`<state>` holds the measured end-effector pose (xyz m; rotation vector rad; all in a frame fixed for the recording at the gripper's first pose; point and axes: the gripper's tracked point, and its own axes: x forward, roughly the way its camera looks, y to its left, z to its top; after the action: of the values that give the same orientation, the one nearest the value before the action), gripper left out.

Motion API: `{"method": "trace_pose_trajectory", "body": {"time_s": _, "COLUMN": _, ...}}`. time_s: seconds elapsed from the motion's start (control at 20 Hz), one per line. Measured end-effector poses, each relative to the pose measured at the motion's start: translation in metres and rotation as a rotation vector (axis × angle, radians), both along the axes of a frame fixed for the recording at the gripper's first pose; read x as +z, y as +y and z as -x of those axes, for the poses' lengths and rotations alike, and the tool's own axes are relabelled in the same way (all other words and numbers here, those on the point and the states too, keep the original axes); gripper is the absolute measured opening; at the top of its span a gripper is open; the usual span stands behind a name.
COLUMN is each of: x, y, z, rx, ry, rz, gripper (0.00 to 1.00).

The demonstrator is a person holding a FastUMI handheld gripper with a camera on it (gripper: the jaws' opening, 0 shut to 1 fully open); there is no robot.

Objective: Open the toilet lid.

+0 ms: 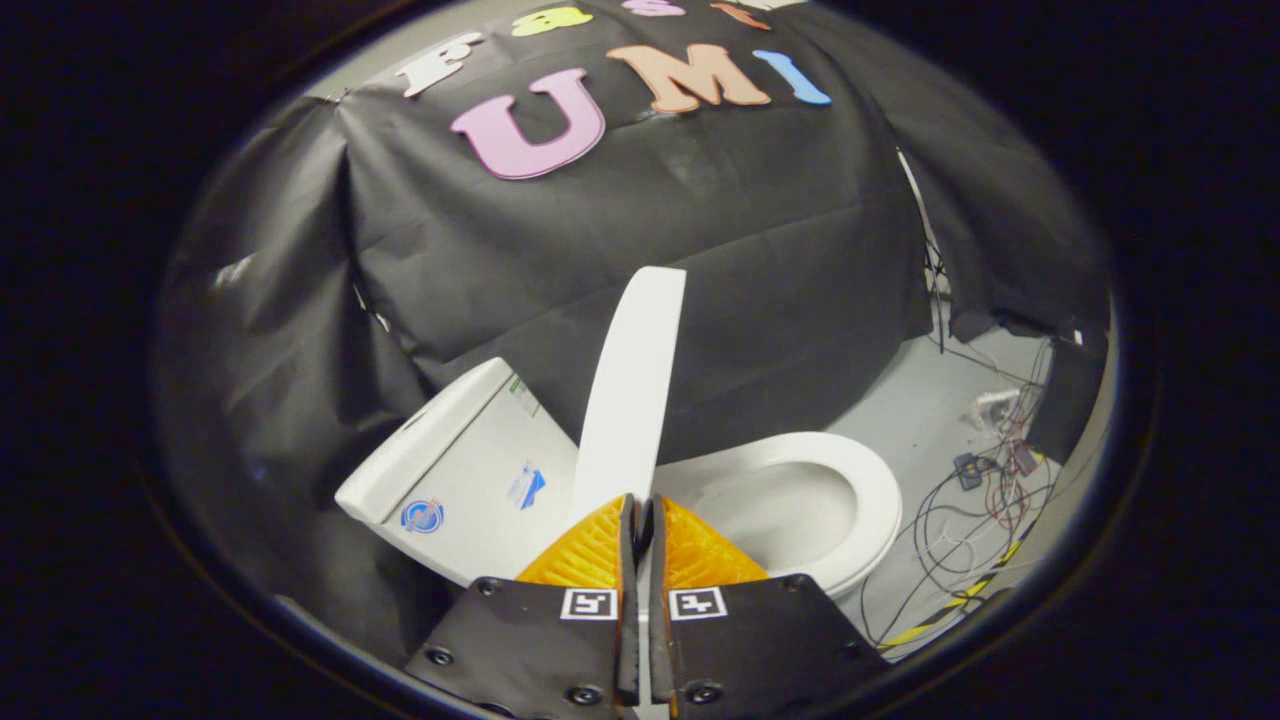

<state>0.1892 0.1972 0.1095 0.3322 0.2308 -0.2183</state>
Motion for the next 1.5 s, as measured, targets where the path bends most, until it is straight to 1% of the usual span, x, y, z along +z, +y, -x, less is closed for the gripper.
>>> {"method": "trace_pose_trajectory", "body": {"time_s": 0.2, "x": 0.009, "y": 0.012, "z": -0.007, "rx": 0.008, "ry": -0.008, "rz": 0.058, "gripper": 0.05}}
{"method": "trace_pose_trajectory", "body": {"time_s": 0.55, "x": 0.028, "y": 0.048, "z": -0.023, "rx": 0.048, "ry": -0.040, "rz": 0.173, "gripper": 0.05}}
{"method": "trace_pose_trajectory", "body": {"time_s": 0.95, "x": 0.040, "y": 0.088, "z": -0.040, "rx": 0.091, "ry": -0.057, "rz": 0.245, "gripper": 0.05}}
{"method": "trace_pose_trajectory", "body": {"time_s": 1.25, "x": 0.045, "y": 0.122, "z": -0.053, "rx": 0.103, "ry": -0.053, "rz": 0.322, "gripper": 0.05}}
{"method": "trace_pose_trajectory", "body": {"time_s": 1.5, "x": 0.047, "y": 0.149, "z": -0.067, "rx": 0.114, "ry": -0.072, "rz": 0.322, "gripper": 0.05}}
